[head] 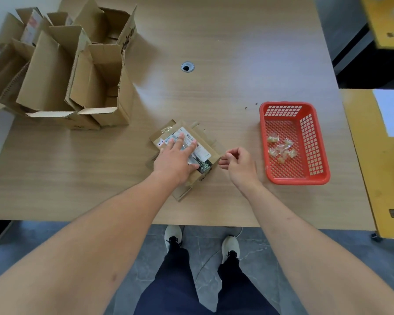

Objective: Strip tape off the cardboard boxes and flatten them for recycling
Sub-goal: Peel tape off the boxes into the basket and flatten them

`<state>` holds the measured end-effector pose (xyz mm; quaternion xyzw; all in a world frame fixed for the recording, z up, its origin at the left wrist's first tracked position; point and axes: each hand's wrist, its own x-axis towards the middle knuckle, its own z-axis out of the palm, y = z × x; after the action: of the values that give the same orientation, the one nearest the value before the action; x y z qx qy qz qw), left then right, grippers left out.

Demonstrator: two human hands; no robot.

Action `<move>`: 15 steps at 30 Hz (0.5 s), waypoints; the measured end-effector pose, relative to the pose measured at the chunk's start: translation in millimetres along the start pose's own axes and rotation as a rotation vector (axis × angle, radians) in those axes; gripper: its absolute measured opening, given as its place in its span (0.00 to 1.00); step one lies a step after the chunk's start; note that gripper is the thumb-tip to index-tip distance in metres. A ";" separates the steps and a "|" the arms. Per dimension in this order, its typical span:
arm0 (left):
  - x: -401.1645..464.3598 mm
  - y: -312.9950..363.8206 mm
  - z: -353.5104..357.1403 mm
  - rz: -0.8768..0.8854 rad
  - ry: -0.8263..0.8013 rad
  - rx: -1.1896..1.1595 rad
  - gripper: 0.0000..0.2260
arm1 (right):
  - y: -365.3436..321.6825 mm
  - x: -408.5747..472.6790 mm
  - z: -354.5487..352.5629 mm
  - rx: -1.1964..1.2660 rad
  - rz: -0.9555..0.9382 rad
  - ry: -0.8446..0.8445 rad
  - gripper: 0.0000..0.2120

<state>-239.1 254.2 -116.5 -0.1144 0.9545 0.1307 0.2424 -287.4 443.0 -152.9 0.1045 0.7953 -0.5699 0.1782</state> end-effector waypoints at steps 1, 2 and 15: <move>-0.4 4.3 1.1 -0.016 0.007 -0.012 0.32 | -0.6 -0.2 -2.2 -0.004 -0.027 0.013 0.08; -1.1 8.4 1.8 -0.032 0.013 -0.020 0.32 | -0.8 -0.6 -3.6 -0.009 -0.054 0.026 0.08; 0.3 17.4 3.6 -0.076 0.017 -0.058 0.33 | -6.8 8.3 1.5 -0.236 0.024 0.090 0.07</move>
<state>-242.7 271.6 -116.3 -0.1586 0.9473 0.1482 0.2357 -297.2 439.1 -150.7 0.1179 0.8627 -0.4649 0.1603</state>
